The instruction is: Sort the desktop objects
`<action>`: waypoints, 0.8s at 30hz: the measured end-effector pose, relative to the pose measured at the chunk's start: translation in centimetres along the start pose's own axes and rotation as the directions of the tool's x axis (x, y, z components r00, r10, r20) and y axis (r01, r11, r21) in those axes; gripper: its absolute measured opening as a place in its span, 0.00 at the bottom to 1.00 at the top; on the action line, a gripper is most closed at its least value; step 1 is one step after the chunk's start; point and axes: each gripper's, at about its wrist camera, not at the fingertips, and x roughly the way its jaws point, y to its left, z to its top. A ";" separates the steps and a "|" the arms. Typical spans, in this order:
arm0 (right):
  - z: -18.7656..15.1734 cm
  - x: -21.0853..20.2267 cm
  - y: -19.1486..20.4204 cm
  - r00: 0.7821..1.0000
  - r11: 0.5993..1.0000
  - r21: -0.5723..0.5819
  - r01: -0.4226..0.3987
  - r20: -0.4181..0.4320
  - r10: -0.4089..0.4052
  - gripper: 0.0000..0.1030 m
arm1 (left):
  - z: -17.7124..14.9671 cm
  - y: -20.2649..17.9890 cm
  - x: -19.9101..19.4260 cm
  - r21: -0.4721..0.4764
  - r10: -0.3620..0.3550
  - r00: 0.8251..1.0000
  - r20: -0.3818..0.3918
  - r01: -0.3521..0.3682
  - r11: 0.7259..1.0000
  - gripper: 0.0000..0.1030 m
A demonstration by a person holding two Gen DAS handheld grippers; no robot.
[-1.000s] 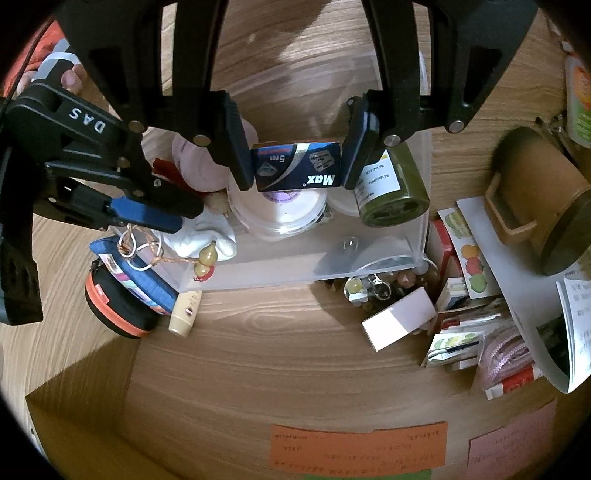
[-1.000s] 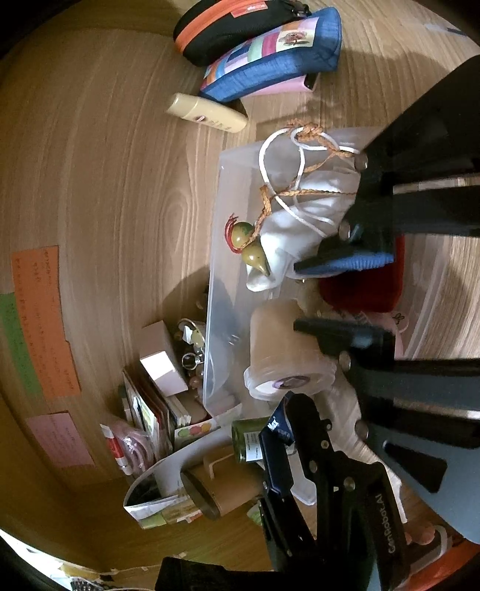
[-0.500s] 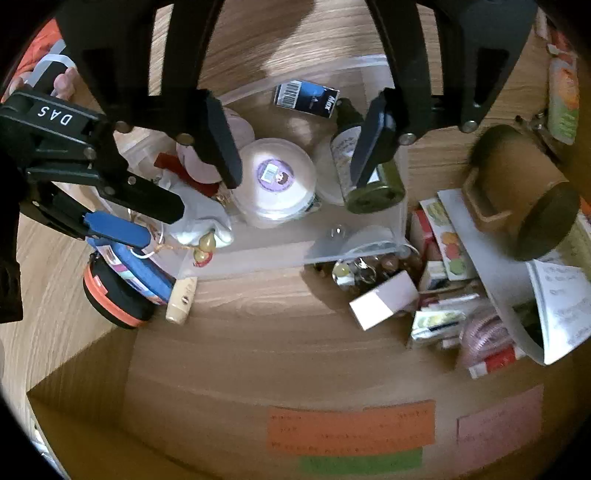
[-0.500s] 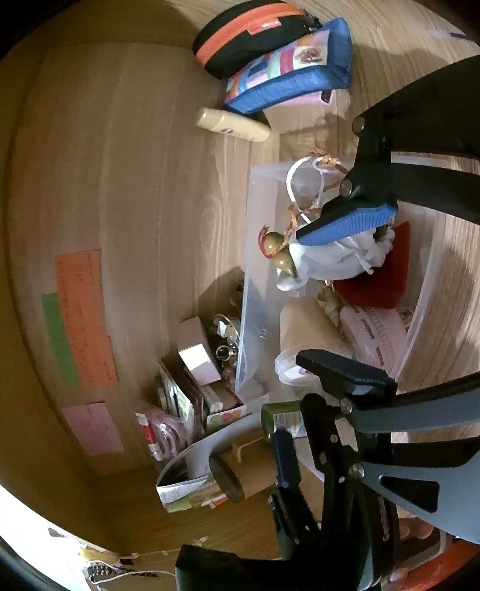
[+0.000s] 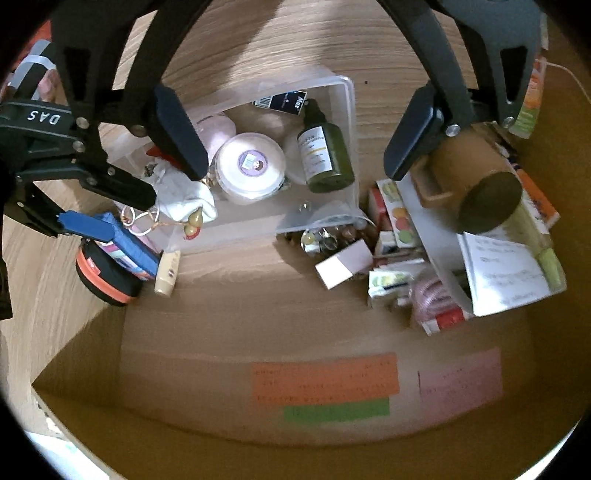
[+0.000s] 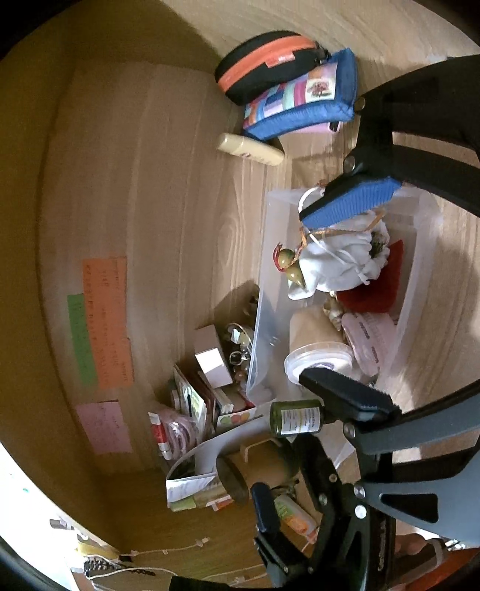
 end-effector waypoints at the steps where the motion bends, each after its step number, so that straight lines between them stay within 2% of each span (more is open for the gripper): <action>1: 0.0 -0.5 0.0 1.000 1.000 0.003 0.005 0.006 -0.005 0.82 | 0.0 0.0 -0.4 0.002 0.006 1.000 0.008 -0.006 1.000 0.95; 6: -0.1 -2.6 0.1 0.999 1.000 0.014 0.015 0.030 -0.015 0.87 | 0.0 -0.4 -2.3 0.011 0.027 0.998 0.055 -0.027 1.000 0.98; 8: -0.3 -3.5 0.1 0.999 1.000 0.024 0.016 0.033 -0.017 1.00 | -0.2 -0.5 -3.4 0.002 0.031 0.996 0.082 -0.031 1.000 0.99; 15: -1.3 -5.9 -0.3 0.999 0.998 0.057 0.020 0.030 -0.022 1.00 | -0.7 -0.9 -6.3 -0.035 0.035 0.990 0.134 -0.031 0.999 0.99; 21: -2.1 -8.0 -0.1 0.998 0.998 0.052 0.042 0.044 -0.045 1.00 | -1.6 -1.0 -8.5 -0.068 0.068 0.983 0.172 -0.057 0.996 0.99; 24: -2.4 -9.3 0.5 0.997 0.998 0.038 0.044 0.062 -0.046 1.00 | -2.1 -1.2 -9.3 -0.065 0.058 0.983 0.175 -0.047 0.997 0.99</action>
